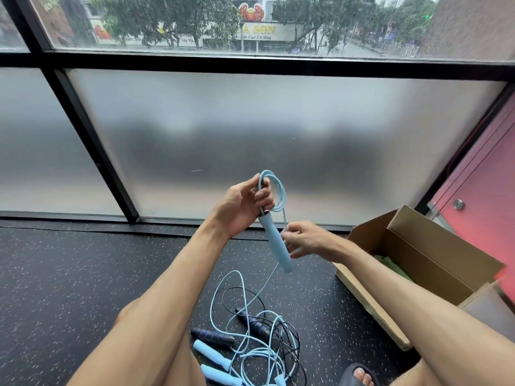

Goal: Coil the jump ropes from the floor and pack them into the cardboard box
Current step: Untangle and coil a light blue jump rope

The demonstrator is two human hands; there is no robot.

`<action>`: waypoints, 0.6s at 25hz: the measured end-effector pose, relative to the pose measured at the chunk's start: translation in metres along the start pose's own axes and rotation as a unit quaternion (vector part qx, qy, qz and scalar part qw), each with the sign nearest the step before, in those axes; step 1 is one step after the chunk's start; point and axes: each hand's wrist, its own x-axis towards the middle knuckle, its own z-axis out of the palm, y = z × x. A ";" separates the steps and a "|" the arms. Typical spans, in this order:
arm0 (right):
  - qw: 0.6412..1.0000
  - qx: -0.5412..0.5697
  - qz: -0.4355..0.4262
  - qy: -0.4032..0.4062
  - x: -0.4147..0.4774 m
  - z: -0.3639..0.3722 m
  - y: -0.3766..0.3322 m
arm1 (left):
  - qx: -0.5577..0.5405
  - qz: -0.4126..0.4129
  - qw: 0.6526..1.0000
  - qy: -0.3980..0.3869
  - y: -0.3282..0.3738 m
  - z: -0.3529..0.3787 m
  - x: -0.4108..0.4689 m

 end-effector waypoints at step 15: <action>0.977 -0.141 -0.102 0.126 -0.003 0.002 -0.027 | 0.031 0.154 0.969 0.192 0.002 -0.021 0.012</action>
